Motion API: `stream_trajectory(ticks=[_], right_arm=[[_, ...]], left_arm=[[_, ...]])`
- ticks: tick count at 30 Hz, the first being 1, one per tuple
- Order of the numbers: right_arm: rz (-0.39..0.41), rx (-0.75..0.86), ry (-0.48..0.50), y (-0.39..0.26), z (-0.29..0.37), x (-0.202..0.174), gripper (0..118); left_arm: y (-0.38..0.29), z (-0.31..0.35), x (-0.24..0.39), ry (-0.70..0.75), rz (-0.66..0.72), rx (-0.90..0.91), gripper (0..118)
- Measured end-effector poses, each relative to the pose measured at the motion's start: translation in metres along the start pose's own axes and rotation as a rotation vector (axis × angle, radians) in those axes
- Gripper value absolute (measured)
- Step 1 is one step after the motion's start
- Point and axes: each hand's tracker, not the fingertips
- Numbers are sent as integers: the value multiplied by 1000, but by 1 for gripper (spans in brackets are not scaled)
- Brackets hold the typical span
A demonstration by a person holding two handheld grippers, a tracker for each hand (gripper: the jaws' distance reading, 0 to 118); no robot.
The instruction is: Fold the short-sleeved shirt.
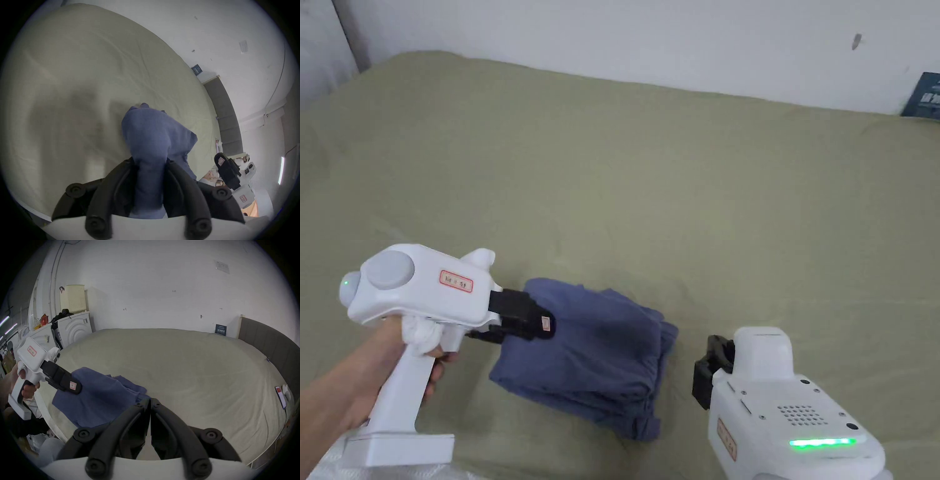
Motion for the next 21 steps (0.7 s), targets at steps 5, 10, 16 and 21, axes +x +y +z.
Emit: stream_trajectory(ticks=[5, 10, 16, 21], right_arm=[[38, 12, 72, 13, -20, -38, 6], [82, 24, 169, 32, -52, -90, 6], [139, 61, 280, 55, -88, -167, 6], [154, 69, 381, 68, -117, -221, 6]], left_arm=[[15, 45, -42, 69, 40, 38, 28], [41, 95, -88, 160, 52, 41, 28], [79, 151, -148, 229, 88, 58, 28], [126, 181, -210, 335, 110, 75, 28]])
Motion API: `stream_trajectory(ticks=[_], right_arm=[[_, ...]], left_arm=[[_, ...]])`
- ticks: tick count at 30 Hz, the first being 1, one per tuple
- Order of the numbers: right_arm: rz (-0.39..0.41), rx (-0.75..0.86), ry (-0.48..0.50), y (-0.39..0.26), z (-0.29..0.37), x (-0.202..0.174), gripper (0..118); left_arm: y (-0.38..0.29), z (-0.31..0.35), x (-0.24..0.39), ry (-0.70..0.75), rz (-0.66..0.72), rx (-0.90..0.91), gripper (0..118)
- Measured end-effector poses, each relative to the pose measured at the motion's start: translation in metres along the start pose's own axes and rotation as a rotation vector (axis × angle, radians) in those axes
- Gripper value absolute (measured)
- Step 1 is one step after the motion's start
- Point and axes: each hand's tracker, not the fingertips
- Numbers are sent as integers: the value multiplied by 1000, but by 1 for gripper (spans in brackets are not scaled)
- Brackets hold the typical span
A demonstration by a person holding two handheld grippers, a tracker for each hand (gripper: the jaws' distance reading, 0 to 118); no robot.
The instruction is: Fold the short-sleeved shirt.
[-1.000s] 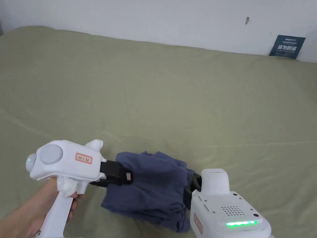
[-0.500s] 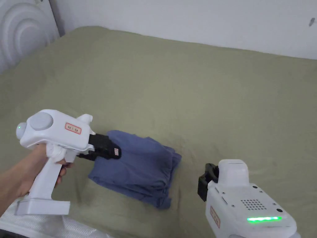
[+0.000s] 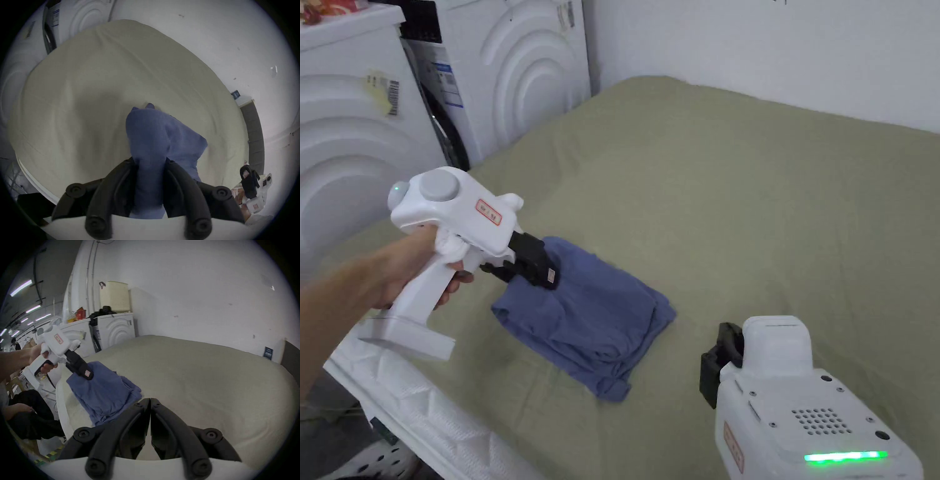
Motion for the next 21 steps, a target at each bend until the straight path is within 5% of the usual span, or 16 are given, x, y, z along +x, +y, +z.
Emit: stream_trajectory(ticks=[12, 14, 15, 16, 21], right_arm=[[-7, -31, 46, 11, -62, -21, 6], [-11, -40, 53, 11, -56, -19, 6], [-5, -45, 55, 11, -54, -18, 6], [-1, -48, 53, 11, -52, -17, 6], [-20, -44, 52, 14, -30, -6, 6]], left_arm=[[38, -9, -45, 60, -7, -1, 30], [37, -12, -43, 85, -18, 12, 56], [30, -7, -39, 109, -33, 43, 93], [26, -3, -37, 133, -34, 84, 115], [11, 32, -32, 193, 33, 285, 116]])
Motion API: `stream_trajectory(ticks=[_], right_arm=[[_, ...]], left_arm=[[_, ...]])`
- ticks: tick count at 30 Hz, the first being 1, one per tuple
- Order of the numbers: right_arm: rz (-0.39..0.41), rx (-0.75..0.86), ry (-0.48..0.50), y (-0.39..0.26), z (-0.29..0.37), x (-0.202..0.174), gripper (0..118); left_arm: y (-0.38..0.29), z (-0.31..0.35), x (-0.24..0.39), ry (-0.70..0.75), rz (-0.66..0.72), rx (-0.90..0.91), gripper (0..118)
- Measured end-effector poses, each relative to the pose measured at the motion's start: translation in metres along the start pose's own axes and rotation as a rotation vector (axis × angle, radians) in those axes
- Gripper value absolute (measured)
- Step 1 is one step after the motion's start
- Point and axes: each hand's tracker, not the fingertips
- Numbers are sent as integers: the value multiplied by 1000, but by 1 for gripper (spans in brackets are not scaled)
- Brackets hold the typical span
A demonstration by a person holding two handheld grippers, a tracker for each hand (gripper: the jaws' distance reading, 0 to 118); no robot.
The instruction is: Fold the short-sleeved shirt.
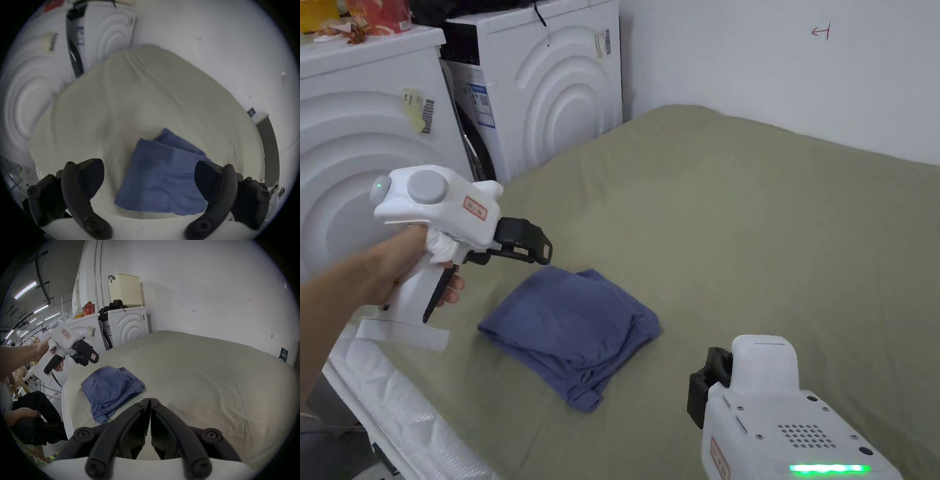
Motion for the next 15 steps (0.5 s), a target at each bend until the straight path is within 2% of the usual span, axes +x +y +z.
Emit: stream_trajectory(ticks=[2, 3, 4, 5, 6, 7, 8, 9, 13, 15], right_arm=[[12, 9, -9, 0, 12, 6, 6], [10, 17, -19, 3, 22, 10, 6], [1, 26, -19, 5, 33, 15, 6], [-4, 34, -27, 7, 45, 21, 6], [-3, 44, -37, 9, 57, 28, 6], [3, 55, -55, 11, 71, 35, 6], [9, 65, -73, 12, 86, 42, 6], [16, 80, -90, 14, 102, 50, 6], [-4, 133, -180, 17, 178, 91, 6], [5, 168, -263, 16, 220, 113, 6]], left_arm=[[-10, 23, 13, -14, 10, 44, 113], [-16, 33, 22, -40, 24, 70, 103], [-23, 44, 34, -81, 20, 94, 79], [-33, 53, 50, -98, 9, 117, 31], [-43, 54, 63, -91, -15, 146, 0], [-52, 63, 83, -117, -41, 145, 0], [-63, 70, 103, -223, -48, 139, 0], [-74, 77, 126, -269, -53, 140, 0], [-127, 112, 242, -355, -123, 239, 0], [-154, 125, 295, -384, -192, 325, 0]])
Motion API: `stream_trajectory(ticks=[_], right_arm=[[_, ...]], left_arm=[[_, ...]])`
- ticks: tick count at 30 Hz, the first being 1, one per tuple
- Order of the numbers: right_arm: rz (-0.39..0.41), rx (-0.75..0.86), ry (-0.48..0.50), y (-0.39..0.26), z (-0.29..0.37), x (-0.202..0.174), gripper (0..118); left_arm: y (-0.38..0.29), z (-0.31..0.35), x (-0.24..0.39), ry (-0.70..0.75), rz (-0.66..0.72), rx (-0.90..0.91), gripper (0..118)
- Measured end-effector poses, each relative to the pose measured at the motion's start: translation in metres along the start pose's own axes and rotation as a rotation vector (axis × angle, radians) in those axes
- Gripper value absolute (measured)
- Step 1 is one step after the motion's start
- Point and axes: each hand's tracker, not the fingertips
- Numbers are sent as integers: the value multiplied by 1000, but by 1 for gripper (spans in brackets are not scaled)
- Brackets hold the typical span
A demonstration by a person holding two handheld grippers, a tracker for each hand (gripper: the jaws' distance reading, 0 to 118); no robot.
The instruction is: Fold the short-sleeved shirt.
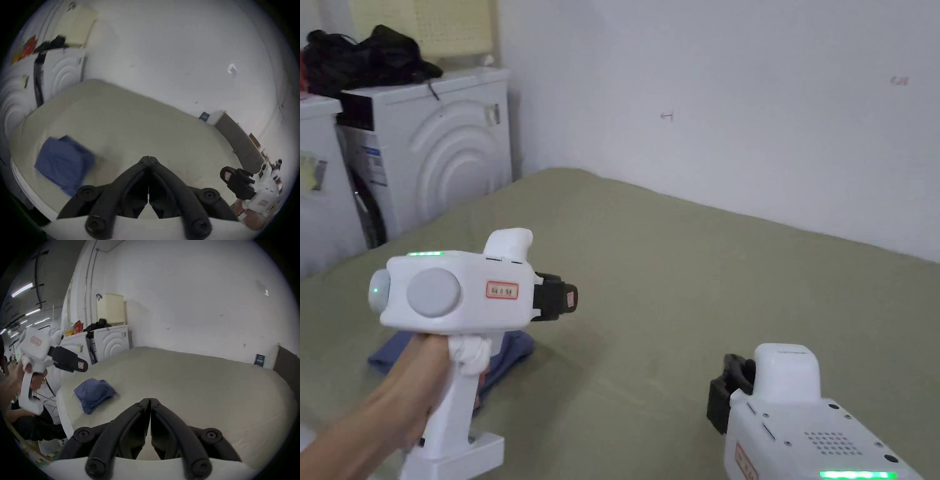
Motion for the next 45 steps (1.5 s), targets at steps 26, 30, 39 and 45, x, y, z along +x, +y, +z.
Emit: stream_trajectory(ticks=[26, 30, 39, 45], right_arm=[[7, 200, -432, 19, 155, 130, 6], [-4, 207, -422, 21, 153, 128, 6], [-1, 226, -452, 41, 154, 128, 118], [-30, 238, -446, 30, 154, 129, 118]], left_arm=[[-72, 8, 249, 166, -354, 389, 0], [-71, 12, 247, 164, -357, 402, 17], [-74, 18, 241, 207, -378, 435, 118], [-73, 21, 240, 200, -366, 442, 118]])
